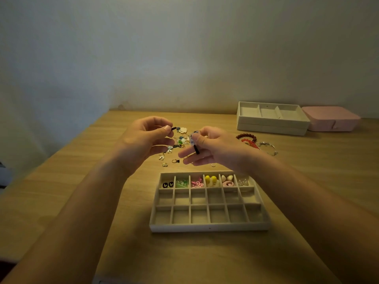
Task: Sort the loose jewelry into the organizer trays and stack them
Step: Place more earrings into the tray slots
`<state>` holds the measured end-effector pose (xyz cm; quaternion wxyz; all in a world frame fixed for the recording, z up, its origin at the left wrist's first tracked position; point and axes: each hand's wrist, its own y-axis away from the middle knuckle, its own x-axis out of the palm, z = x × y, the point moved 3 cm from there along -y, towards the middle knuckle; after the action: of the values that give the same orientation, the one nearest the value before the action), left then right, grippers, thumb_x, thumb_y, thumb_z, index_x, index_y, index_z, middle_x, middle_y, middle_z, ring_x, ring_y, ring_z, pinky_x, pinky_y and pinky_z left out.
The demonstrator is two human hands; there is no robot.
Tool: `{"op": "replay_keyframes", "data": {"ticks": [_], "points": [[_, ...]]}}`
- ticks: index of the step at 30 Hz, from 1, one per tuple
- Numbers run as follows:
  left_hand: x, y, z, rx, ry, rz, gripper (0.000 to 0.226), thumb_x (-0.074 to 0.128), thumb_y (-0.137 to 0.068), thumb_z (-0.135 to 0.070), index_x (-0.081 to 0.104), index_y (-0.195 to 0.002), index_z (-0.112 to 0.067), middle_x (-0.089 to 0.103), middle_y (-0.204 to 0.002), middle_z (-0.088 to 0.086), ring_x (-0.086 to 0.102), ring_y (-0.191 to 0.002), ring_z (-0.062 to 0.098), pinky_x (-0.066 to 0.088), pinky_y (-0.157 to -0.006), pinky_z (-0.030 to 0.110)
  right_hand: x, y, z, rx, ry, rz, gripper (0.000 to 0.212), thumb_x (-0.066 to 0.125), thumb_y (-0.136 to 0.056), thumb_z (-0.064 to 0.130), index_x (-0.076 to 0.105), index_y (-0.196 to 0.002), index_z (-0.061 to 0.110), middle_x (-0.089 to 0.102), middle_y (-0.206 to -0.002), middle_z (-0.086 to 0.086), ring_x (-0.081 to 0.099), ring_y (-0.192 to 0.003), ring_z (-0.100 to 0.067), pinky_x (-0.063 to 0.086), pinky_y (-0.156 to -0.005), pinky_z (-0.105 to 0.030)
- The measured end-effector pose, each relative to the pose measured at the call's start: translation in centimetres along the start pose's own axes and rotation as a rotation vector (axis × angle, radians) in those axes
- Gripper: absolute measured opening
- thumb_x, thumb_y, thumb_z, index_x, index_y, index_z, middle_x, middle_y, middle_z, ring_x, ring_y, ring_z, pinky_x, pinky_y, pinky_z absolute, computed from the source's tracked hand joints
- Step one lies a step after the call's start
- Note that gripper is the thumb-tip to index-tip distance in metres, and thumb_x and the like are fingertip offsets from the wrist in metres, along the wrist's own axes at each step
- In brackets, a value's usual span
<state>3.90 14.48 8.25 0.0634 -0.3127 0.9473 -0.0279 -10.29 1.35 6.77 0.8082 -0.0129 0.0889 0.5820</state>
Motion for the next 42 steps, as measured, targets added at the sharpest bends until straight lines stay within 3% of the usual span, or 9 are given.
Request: {"op": "replay_keyframes", "data": {"ticks": [5,13,17,20,22,25,31,35,42], "points": [[-0.1,0.3,0.9,-0.027,0.03,-0.001,0.01,0.06,-0.096,-0.008,0.067,-0.102,-0.011,0.071,-0.087,0.006,0.071,-0.078,0.02,0.058,-0.066,0.028,-0.9,-0.8,0.7,-0.037,0.195,-0.135,0.015,0.062,-0.099,0.023,0.06,-0.105,0.01,0.072,-0.107,-0.009,0.071,-0.102,-0.026,0.06,-0.086,-0.035],[-0.5,1.6,2.8,-0.05,-0.1,-0.069,0.009,0.061,-0.097,-0.012,0.068,-0.103,-0.012,0.073,-0.087,0.005,0.072,-0.081,0.02,0.057,-0.067,0.029,-1.1,-1.3,4.0,-0.103,0.448,-0.139,0.012,0.075,-0.089,0.025,0.072,-0.091,0.014,0.073,-0.079,-0.005,0.064,-0.064,-0.01,0.056,-0.064,-0.024],[0.3,2.2,3.4,-0.008,-0.201,-0.105,0.015,0.056,-0.101,-0.025,0.07,-0.103,-0.021,0.074,-0.102,-0.001,0.068,-0.101,0.019,0.054,-0.082,0.033,-0.3,-1.5,5.3,-0.108,0.55,-0.084,0.016,0.072,-0.092,0.026,0.076,-0.098,0.012,0.072,-0.082,-0.002,0.065,-0.066,-0.009,0.056,-0.061,-0.019],[1.5,2.6,2.8,0.034,-0.003,-0.099,0.034,0.038,-0.107,-0.034,0.069,-0.113,-0.022,0.074,-0.11,-0.002,0.066,-0.111,0.013,0.048,-0.101,0.04,0.5,-1.4,5.9,-0.112,0.606,-0.059,0.02,0.071,-0.093,0.03,0.077,-0.101,0.012,0.071,-0.081,0.0,0.061,-0.065,-0.007,0.051,-0.057,-0.017],[2.4,2.9,2.3,0.005,0.162,-0.043,0.043,0.031,-0.108,-0.037,0.067,-0.119,-0.016,0.075,-0.11,0.005,0.068,-0.111,0.018,0.046,-0.104,0.042,0.9,-1.2,6.1,-0.128,0.627,-0.061,0.019,0.072,-0.093,0.03,0.077,-0.099,0.013,0.07,-0.076,0.002,0.06,-0.06,-0.004,0.048,-0.054,-0.016],[3.3,3.4,1.8,-0.061,0.364,0.047,0.046,0.035,-0.107,-0.04,0.065,-0.12,-0.008,0.075,-0.095,0.013,0.072,-0.095,0.029,0.05,-0.094,0.041,1.3,-0.9,6.3,-0.141,0.616,-0.073,0.019,0.073,-0.091,0.031,0.075,-0.096,0.013,0.068,-0.069,0.006,0.059,-0.055,-0.001,0.048,-0.054,-0.017],[3.2,4.9,2.3,-0.092,0.474,0.18,0.039,0.055,-0.094,-0.04,0.06,-0.117,-0.008,0.057,-0.072,0.002,0.051,-0.061,0.013,0.048,-0.061,0.026,1.4,-0.1,5.7,-0.01,0.482,-0.011,0.031,0.077,-0.085,0.034,0.073,-0.101,0.009,0.07,-0.077,-0.003,0.064,-0.066,-0.012,0.058,-0.069,-0.029],[2.5,5.2,2.7,-0.043,0.386,0.164,0.028,0.059,-0.096,-0.018,0.062,-0.121,-0.005,0.057,-0.072,0.001,0.05,-0.059,0.013,0.046,-0.063,0.028,1.2,0.6,5.5,0.067,0.358,0.09,0.024,0.079,-0.085,0.016,0.072,-0.105,0.007,0.074,-0.089,-0.01,0.068,-0.073,-0.016,0.061,-0.074,-0.031],[1.7,5.3,3.1,-0.029,0.26,0.119,0.025,0.064,-0.094,-0.013,0.064,-0.117,-0.003,0.067,-0.08,0.009,0.056,-0.063,0.018,0.053,-0.062,0.025,0.7,0.4,4.9,0.074,0.357,0.082,0.02,0.076,-0.086,0.006,0.075,-0.106,0.005,0.077,-0.095,-0.012,0.073,-0.081,-0.019,0.061,-0.075,-0.03]]}}
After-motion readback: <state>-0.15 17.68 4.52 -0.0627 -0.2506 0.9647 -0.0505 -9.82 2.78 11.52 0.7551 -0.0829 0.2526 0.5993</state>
